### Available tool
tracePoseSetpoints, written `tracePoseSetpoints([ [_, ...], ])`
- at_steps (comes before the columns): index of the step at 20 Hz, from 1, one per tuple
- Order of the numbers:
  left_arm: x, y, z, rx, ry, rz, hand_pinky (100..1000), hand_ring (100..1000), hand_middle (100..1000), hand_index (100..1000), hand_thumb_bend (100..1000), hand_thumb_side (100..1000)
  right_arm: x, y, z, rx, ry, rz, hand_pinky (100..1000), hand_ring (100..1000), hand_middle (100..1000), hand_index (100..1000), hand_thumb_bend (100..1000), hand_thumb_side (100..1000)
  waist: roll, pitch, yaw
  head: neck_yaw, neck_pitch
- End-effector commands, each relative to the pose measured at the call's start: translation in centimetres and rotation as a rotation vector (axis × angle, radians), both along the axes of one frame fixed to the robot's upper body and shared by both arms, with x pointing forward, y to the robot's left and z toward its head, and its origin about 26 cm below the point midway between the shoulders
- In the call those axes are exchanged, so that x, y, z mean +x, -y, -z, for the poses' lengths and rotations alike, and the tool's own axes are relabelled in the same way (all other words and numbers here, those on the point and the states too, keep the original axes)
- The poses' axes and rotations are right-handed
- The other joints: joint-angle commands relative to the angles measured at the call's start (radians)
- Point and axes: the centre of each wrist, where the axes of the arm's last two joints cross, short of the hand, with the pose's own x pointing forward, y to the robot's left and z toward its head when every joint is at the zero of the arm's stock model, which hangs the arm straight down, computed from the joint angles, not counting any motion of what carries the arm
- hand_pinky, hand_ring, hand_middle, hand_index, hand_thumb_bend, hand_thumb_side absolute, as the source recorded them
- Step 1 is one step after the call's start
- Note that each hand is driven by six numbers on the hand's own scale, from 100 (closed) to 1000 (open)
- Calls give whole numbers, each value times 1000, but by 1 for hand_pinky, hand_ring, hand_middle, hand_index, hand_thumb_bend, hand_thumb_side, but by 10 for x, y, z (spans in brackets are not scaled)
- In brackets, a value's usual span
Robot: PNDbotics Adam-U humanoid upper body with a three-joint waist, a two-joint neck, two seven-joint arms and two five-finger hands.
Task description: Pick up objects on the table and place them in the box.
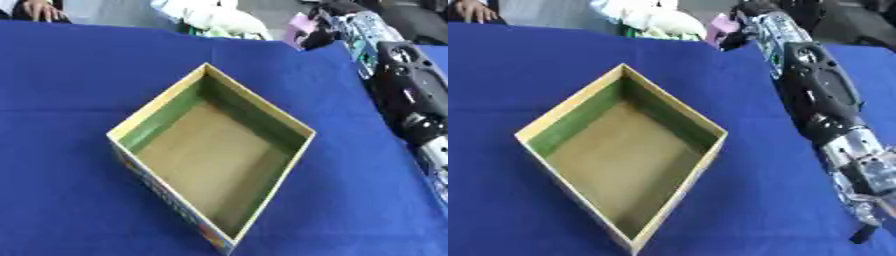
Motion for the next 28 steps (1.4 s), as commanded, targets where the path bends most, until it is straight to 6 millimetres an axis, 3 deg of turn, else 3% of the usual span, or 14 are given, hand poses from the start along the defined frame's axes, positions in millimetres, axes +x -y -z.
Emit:
tracePoseSetpoints([
  [1,-3,-4,-10,22,27,-4,891,870,1000,675,100,835,-15,6,-36,-59,87,3,916,782,500,689,100,598,6,-29,-6,7,16],
  [10,-4,-7,-8,19,18,-15,889,869,1000,677,100,832,-32,-31,-54,-170,129,-161,935,783,505,694,100,600,8,-63,-47,16,45],
  [22,-6,-19,-13,-24,48,-96,881,866,1000,685,100,814,-64,-96,-26,-189,57,-450,910,783,515,695,100,596,21,-108,-99,65,84],
  [28,-6,-19,-13,-27,50,-98,881,866,1000,686,100,814,-73,-107,-25,-179,46,-487,906,782,516,696,100,596,22,-113,-104,70,86],
])
